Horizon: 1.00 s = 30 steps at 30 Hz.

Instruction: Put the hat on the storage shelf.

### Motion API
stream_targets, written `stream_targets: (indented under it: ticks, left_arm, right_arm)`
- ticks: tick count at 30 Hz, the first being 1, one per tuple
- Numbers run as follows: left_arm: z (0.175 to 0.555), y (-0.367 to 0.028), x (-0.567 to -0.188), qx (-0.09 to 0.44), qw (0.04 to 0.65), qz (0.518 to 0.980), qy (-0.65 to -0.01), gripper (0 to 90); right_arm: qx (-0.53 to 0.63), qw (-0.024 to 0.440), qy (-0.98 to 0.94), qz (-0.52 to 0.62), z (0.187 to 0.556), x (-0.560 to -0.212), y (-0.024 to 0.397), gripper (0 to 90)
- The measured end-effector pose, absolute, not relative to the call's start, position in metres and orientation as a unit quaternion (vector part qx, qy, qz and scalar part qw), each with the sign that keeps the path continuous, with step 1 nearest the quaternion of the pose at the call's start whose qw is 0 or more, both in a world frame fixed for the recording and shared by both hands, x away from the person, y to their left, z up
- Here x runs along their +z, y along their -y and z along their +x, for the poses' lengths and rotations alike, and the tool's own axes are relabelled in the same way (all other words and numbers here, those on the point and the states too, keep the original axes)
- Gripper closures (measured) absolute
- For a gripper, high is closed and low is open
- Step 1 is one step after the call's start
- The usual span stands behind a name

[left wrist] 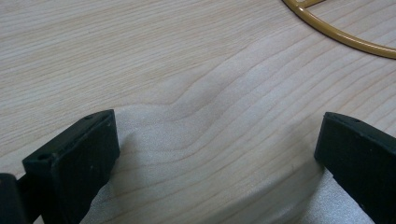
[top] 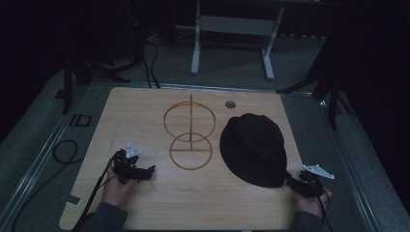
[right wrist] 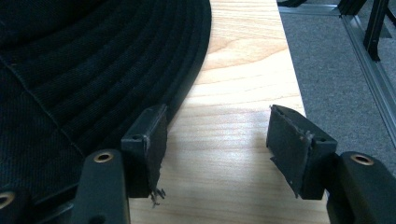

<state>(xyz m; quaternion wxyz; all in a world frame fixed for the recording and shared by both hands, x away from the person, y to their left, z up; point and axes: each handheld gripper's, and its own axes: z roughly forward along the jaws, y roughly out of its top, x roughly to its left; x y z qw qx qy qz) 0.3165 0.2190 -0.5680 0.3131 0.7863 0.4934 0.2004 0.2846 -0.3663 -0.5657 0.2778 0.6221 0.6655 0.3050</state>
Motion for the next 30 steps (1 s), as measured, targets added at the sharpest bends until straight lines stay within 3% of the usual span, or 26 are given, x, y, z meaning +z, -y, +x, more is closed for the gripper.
stream_targets:
  ticks: [8,12,17,30]
  left_arm:
    - [0.317,-0.220,-0.568,0.201,0.311,0.785,-0.497,0.3]
    - [0.317,-0.220,-0.568,0.201,0.311,0.785,-0.497,0.3]
    - [0.318,-0.219,-0.568,0.202,0.312,0.784,-0.497,0.3]
    - [0.318,-0.219,-0.568,0.202,0.313,0.784,-0.498,0.3]
  right_arm:
    - [0.283,0.251,-0.685,0.623,0.292,-0.559,0.368,37.8]
    - [0.290,0.222,-0.691,0.624,0.295,-0.554,0.375,45.0]
    - [0.299,0.208,-0.700,0.614,0.292,-0.546,0.377,47.7]
    - [0.295,0.185,-0.743,0.571,0.291,-0.504,0.369,42.0]
